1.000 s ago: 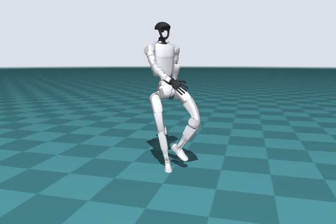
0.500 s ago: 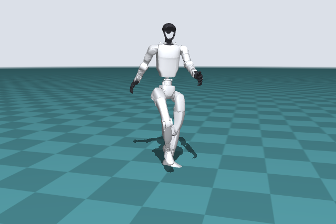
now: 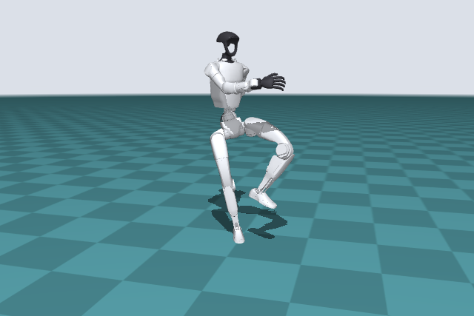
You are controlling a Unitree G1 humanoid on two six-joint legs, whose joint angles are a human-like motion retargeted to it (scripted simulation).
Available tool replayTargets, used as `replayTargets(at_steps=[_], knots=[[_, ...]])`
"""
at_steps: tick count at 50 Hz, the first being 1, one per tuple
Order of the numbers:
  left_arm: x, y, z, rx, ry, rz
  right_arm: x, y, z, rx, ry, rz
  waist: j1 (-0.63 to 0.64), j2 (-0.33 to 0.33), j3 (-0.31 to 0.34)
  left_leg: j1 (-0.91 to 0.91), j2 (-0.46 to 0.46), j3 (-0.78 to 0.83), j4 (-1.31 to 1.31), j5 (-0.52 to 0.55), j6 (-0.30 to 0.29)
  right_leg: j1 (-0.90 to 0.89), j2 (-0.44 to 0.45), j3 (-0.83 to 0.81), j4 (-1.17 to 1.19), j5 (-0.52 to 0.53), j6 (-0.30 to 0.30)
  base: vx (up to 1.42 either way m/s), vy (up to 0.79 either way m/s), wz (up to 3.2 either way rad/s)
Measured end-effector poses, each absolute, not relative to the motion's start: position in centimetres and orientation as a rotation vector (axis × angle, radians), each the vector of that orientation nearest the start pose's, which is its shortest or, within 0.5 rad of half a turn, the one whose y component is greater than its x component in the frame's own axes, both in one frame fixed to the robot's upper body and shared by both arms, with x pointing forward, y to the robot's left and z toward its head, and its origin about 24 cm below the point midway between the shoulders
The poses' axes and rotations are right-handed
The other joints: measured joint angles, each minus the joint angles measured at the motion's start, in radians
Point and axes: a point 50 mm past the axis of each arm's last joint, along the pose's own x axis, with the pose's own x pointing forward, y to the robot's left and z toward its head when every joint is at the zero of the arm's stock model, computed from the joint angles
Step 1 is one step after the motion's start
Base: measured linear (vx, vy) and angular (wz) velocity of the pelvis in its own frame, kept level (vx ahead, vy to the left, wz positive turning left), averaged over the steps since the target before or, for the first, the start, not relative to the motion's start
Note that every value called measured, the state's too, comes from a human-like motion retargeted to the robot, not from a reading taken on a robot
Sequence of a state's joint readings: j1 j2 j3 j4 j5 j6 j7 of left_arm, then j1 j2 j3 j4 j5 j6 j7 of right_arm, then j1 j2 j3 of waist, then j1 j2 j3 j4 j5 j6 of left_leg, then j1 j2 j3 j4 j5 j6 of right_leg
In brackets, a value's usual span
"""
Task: In place motions
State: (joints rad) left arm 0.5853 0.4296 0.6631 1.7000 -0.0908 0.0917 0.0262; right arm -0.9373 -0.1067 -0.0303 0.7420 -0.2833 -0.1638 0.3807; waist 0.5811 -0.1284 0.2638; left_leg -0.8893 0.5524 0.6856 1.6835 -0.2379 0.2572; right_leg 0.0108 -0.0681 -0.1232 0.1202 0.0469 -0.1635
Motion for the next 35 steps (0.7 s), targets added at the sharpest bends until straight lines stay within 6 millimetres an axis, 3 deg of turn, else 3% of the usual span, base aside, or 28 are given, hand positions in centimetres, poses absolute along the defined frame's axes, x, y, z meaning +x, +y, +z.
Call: replayTargets(at_steps=[3, 5, 7, 10, 11, 12, 13, 14, 15, 17, 18, 20, 22, 25, 28, 32, 35], knots=[[-22.2, 26.2, -9.3, -0.325, 1.886, 1.212, 37.9, -8.8, 12.7, -0.39, -0.164, 0.58, -0.101, 0.083, -0.107, 0.06, 0.046, -0.194, 0.004, 0.07, -0.051, 0.043, 0.099, -0.078, -0.066, -0.001, 0.006, 0.02, 0.29, 1.21], [-19.6, 24.3, -11.5, -0.434, 1.846, 1.113, 36.1, -8.8, 7.5, -0.398, -0.013, 0.604, -0.219, 0.11, -0.175, 0.238, -0.016, -0.216, -0.141, 0.119, -0.071, 0.05, 0.126, -0.139, -0.082, -0.015, 0.017, 0.21, 0.39, 1.49], [-16.7, 22.7, -13.4, -0.488, 1.822, 0.982, 33.4, -9.3, 1.8, -0.452, 0.166, 0.624, -0.313, 0.097, -0.213, 0.445, -0.113, -0.16, -0.356, 0.157, -0.094, 0.049, 0.095, -0.176, -0.061, -0.043, 0.034, 0.36, 0.35, 1.2], [-9.7, 20.4, -16.3, -0.468, 1.738, 0.693, 23.0, -12.4, -9.9, -0.514, 0.629, 0.648, -0.457, 0.075, -0.271, 0.801, -0.404, -0.182, -0.957, 0.291, -0.199, 0.076, 0.044, -0.227, 0.028, -0.103, 0.073, 0.6, 0.2, 1.03], [-7.1, 20.2, -16.9, -0.422, 1.692, 0.596, 18.7, -13.8, -12.8, -0.484, 0.798, 0.616, -0.493, 0.082, -0.281, 0.914, -0.476, -0.191, -1.166, 0.145, -0.251, 0.075, 0.047, -0.271, 0.085, -0.066, 0.083, 0.64, 0.17, 1.35], [-4.2, 19.9, -17.3, -0.378, 1.638, 0.495, 14.2, -15.3, -15.0, -0.451, 0.964, 0.572, -0.529, 0.097, -0.293, 0.998, -0.509, -0.201, -1.348, 0.047, -0.284, 0.047, 0.04, -0.319, 0.183, 0.003, 0.094, 0.51, 0.17, 1.68], [-0.6, 19.6, -17.6, -0.337, 1.573, 0.385, 10.0, -16.8, -16.4, -0.414, 1.122, 0.503, -0.563, 0.126, -0.304, 1.024, -0.468, -0.213, -1.473, 0.044, -0.281, -0.037, 0.014, -0.374, 0.36, 0.135, 0.105, 0.14, 0.1, 1.91], [3.8, 19.4, -17.5, -0.3, 1.475, 0.28, 7.0, -18.2, -17.2, -0.379, 1.25, 0.402, -0.612, 0.135, -0.303, 1.003, -0.451, -0.261, -1.521, 0.049, -0.283, -0.173, -0.045, -0.383, 0.579, 0.203, 0.107, -0.29, 0.04, 2.19], [8.6, 19.1, -16.9, -0.264, 1.36, 0.178, 4.7, -19.4, -17.6, -0.347, 1.362, 0.286, -0.67, 0.133, -0.296, 0.957, -0.446, -0.325, -1.531, 0.058, -0.288, -0.334, -0.12, -0.368, 0.82, 0.239, 0.104, -0.62, 0.04, 1.21], [18.4, 18.4, -14.0, -0.174, 1.093, 0.023, 1.4, -20.3, -17.9, -0.221, 1.519, 0.022, -0.658, 0.101, -0.197, 0.915, -0.464, -0.283, -1.487, 0.067, -0.261, -0.569, -0.088, -0.209, 1.088, 0.173, 0.048, -0.71, 0.08, -0.32], [22.0, 18.4, -12.1, -0.122, 0.987, -0.036, 0.2, -20.6, -17.8, -0.141, 1.571, -0.08, -0.655, 0.104, -0.169, 0.909, -0.464, -0.275, -1.494, 0.069, -0.253, -0.648, -0.105, -0.213, 1.177, 0.144, 0.019, -0.71, 0.11, -0.09], [30.0, 18.1, -6.1, 0.036, 0.702, -0.149, -2.5, -21.5, -17.2, 0.03, 1.701, -0.287, -0.74, 0.159, -0.093, 0.874, -0.426, -0.335, -1.506, 0.082, -0.233, -0.793, -0.173, -0.307, 1.325, 0.096, -0.029, -0.68, 0.15, 0.92], [33.3, 18.5, -2.1, 0.137, 0.502, -0.122, -4.9, -22.0, -16.8, 0.043, 1.805, -0.36, -0.795, 0.207, -0.07, 0.846, -0.379, -0.362, -1.499, 0.082, -0.232, -0.876, -0.173, -0.347, 1.365, 0.058, -0.047, -0.19, 0.05, 0.41], [34.1, 18.6, -0.1, 0.182, 0.334, -0.005, -8.9, -22.5, -16.0, -0.051, 1.888, -0.409, -0.812, 0.221, -0.133, 0.825, -0.365, -0.332, -1.511, 0.1, -0.229, -0.927, -0.147, -0.354, 1.379, 0.004, -0.063, 0.4, -0.06, -0.38], [32.4, 17.9, -1.9, 0.129, 0.346, -0.032, -11.6, -22.6, -15.4, -0.074, 1.925, -0.375, -0.798, 0.209, -0.213, 0.851, -0.398, -0.312, -1.545, 0.104, -0.23, -0.839, -0.149, -0.323, 1.327, 0.013, -0.042, 0.38, -0.02, -0.25], [28.3, 16.8, -6.4, 0.028, 0.507, -0.073, -10.7, -21.9, -15.7, -0.055, 1.921, -0.249, -0.703, 0.172, -0.231, 0.929, -0.427, -0.222, -1.585, 0.104, -0.257, -0.566, -0.021, -0.193, 1.02, 0.07, 0.011, 0.06, -0.05, -0.97], [22.6, 16.8, -11.1, -0.064, 0.719, -0.046, -8.8, -21.4, -16.4, -0.061, 1.863, -0.169, -0.669, 0.165, -0.258, 0.963, -0.442, -0.186, -1.589, 0.09, -0.27, -0.284, 0.062, -0.127, 0.573, 0.13, 0.063, 0.09, -0.1, -0.38]])
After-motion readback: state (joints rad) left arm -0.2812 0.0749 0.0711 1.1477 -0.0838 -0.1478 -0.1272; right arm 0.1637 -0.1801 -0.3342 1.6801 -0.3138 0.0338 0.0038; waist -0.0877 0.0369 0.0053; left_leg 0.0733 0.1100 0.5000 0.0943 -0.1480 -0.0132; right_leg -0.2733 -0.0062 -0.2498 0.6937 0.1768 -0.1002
